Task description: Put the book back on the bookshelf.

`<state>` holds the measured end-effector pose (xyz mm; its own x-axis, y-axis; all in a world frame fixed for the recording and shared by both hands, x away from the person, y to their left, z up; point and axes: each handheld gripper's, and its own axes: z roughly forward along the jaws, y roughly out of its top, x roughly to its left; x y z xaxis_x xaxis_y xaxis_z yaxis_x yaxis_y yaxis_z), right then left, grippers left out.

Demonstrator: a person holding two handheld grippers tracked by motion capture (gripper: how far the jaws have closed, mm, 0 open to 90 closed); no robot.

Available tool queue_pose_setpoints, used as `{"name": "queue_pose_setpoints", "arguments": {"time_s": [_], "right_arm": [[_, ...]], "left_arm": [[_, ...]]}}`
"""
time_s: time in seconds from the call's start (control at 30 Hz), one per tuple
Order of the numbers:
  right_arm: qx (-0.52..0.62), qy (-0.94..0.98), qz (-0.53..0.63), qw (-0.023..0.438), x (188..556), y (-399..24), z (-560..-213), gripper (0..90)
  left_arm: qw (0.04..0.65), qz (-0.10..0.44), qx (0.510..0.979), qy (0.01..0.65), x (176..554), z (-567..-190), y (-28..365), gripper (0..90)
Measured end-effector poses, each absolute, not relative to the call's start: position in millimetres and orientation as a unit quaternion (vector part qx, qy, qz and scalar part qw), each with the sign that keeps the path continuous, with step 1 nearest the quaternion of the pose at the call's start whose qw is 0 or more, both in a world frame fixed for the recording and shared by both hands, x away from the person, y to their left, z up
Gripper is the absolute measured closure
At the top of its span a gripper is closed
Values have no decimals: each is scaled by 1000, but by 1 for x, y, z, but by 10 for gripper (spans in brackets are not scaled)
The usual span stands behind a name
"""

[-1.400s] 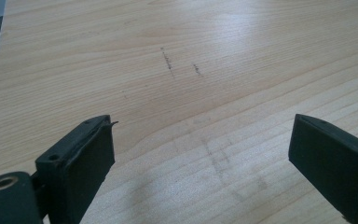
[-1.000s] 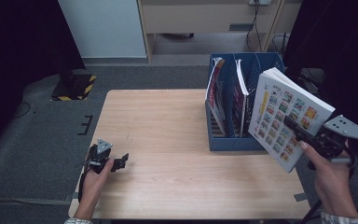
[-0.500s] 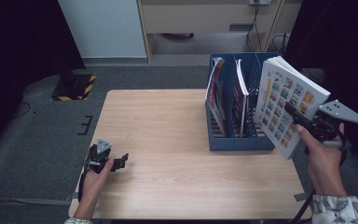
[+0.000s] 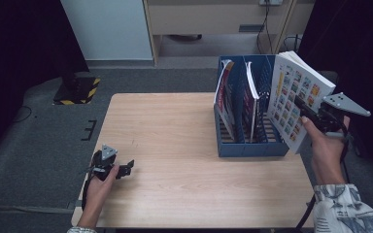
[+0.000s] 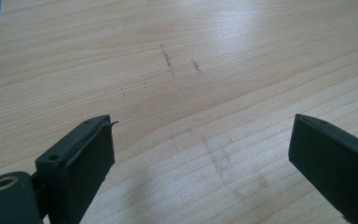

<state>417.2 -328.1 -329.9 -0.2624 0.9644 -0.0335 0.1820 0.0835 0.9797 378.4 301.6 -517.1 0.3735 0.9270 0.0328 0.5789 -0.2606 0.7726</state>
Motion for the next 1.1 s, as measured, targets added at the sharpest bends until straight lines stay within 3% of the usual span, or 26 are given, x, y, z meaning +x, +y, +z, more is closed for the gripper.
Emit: {"name": "queue_pose_setpoints", "arguments": {"time_s": [1.1], "right_arm": [[500, 592, 485, 406, 478, -328, -360, 738]], "left_arm": [[344, 249, 751, 506, 379, -520, 303, 65]]}}
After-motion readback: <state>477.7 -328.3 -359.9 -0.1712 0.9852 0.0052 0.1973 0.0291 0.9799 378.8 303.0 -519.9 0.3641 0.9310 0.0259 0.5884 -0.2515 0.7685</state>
